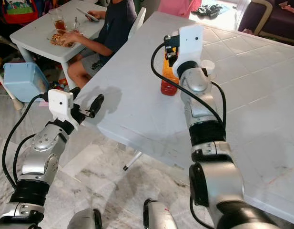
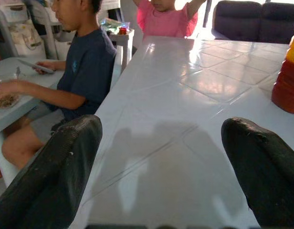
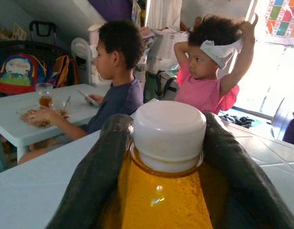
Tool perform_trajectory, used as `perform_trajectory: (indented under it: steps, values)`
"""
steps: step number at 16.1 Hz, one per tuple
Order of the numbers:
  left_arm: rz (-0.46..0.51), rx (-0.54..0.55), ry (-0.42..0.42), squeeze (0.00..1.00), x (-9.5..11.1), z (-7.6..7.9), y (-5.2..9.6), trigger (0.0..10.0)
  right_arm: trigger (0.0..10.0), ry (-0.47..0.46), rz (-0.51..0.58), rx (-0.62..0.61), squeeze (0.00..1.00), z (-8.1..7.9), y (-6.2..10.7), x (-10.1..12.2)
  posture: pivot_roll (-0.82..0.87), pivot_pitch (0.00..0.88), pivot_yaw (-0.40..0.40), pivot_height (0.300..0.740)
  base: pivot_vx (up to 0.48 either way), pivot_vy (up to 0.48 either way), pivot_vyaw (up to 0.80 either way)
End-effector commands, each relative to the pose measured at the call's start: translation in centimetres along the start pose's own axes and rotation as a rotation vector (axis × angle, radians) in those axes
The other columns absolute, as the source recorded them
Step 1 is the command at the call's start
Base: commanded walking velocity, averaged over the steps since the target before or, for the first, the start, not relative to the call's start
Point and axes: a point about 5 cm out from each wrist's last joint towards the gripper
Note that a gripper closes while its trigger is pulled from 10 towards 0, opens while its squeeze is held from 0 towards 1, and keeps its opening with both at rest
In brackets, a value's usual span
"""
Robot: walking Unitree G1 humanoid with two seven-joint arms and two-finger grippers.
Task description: Restocking fridge
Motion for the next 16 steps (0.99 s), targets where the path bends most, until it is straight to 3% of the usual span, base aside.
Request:
perform_trajectory:
  steps: [1, 2, 4, 8, 9, 11, 13, 14, 16]
  values:
    - [-0.031, 0.036, -0.022, 0.00, -0.5, -0.6, 0.6, 10.0, 0.0, -0.018, -0.067, 0.002, 0.00, -0.1, 1.0, -1.7, -0.06, 0.115, -0.022, 0.740, 0.000, 0.000, 0.00]
    - [-0.040, 0.062, -0.040, 0.00, -0.6, -0.9, 0.7, 10.0, 0.0, -0.032, -0.057, -0.008, 0.00, -0.2, 1.5, -1.9, -0.06, 0.115, -0.022, 0.740, 0.000, 0.000, 0.00]
    - [-0.050, 0.120, -0.047, 0.00, -0.9, -1.6, 1.0, 10.0, 0.0, -0.063, 0.071, -0.021, 0.00, -1.1, 2.7, 0.0, -0.06, 0.098, -0.024, 0.740, 0.000, 0.000, 0.00]
    - [-0.050, 0.134, -0.049, 0.00, -0.8, -1.6, 0.5, 10.0, 0.0, -0.092, 0.228, 0.063, 0.00, -3.7, 4.7, 3.2, -0.06, 0.096, -0.023, 0.740, 0.000, 0.000, 0.00]
    - [-0.048, 0.135, -0.051, 0.00, -0.8, -1.6, 0.4, 10.0, 0.0, -0.088, 0.243, 0.066, 0.00, -3.8, 5.3, 3.5, -0.06, 0.093, -0.024, 0.740, 0.000, 0.000, 0.00]
    - [-0.048, 0.141, -0.055, 0.00, -0.8, -1.8, 0.4, 10.0, 10.0, -0.083, 0.235, 0.024, 0.00, -3.0, 6.3, 3.0, -0.06, 0.087, -0.026, 0.740, -0.249, 0.000, 0.00]
    - [-0.045, 0.145, -0.055, 0.00, -0.7, -1.9, 0.3, 10.0, 10.0, -0.081, 0.185, -0.013, 0.00, -2.2, 7.4, 1.6, -0.06, 0.084, -0.026, 0.740, -0.296, 0.000, 0.00]
    - [-0.043, 0.145, -0.054, 0.00, -0.7, -1.9, 0.2, 10.0, 10.0, 0.023, 0.142, -0.048, 0.00, -1.8, 7.8, 0.9, -0.06, 0.081, -0.024, 0.740, -0.307, 0.000, 0.00]
    - [-0.041, 0.141, -0.053, 0.00, -0.7, -1.8, 0.0, 10.0, 10.0, 0.023, 0.139, -0.051, 0.00, -2.0, 8.0, 0.9, -0.06, 0.077, -0.023, 0.740, -0.309, 0.000, 0.00]
Point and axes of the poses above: a point about 5 cm out from each wrist's last joint towards the gripper, its own y axis pointing back from the gripper into the wrist, its own x axis along the axis of the wrist's last joint, z = x × y, and after that the axes turned 13 degrees about y, right-handed
